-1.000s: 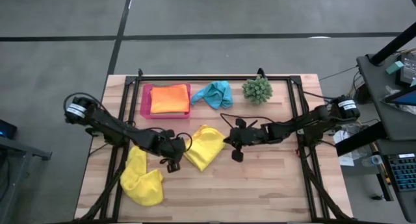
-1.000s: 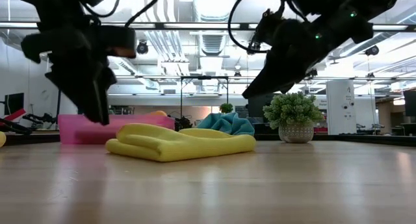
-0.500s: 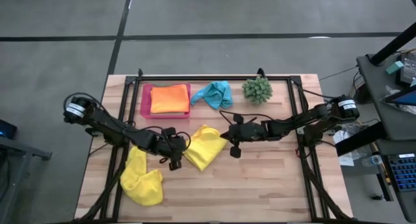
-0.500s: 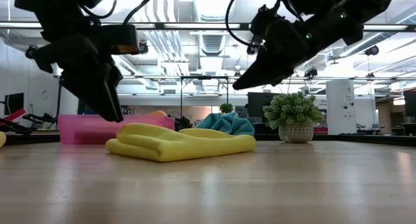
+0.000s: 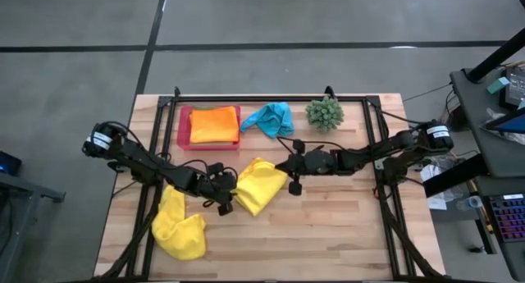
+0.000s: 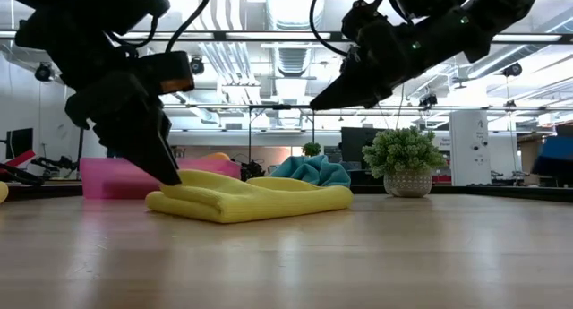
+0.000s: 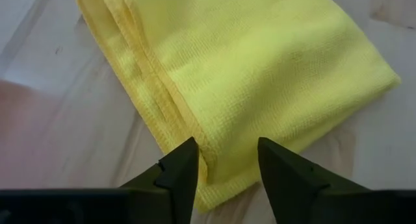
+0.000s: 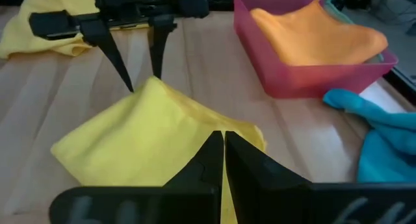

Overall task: Fold microfiber towels
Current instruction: Fold the right yellow towel

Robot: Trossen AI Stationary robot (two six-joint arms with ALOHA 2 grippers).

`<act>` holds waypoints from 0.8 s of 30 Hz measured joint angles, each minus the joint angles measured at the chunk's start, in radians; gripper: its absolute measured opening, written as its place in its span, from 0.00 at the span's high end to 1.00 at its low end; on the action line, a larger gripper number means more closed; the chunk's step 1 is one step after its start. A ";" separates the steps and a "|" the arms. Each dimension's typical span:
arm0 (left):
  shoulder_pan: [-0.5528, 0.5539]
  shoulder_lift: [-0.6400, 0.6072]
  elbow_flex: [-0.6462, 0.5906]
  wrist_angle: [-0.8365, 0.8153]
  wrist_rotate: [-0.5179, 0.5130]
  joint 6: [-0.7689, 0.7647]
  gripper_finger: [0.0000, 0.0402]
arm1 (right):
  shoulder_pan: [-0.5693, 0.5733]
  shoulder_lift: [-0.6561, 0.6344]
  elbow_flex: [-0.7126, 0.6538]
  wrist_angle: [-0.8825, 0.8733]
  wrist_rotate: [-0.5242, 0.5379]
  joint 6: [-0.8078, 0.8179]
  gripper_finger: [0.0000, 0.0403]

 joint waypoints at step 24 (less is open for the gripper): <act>0.000 0.000 -0.008 -0.017 -0.002 -0.159 0.68 | -0.095 0.000 0.003 0.075 -0.141 -0.130 0.98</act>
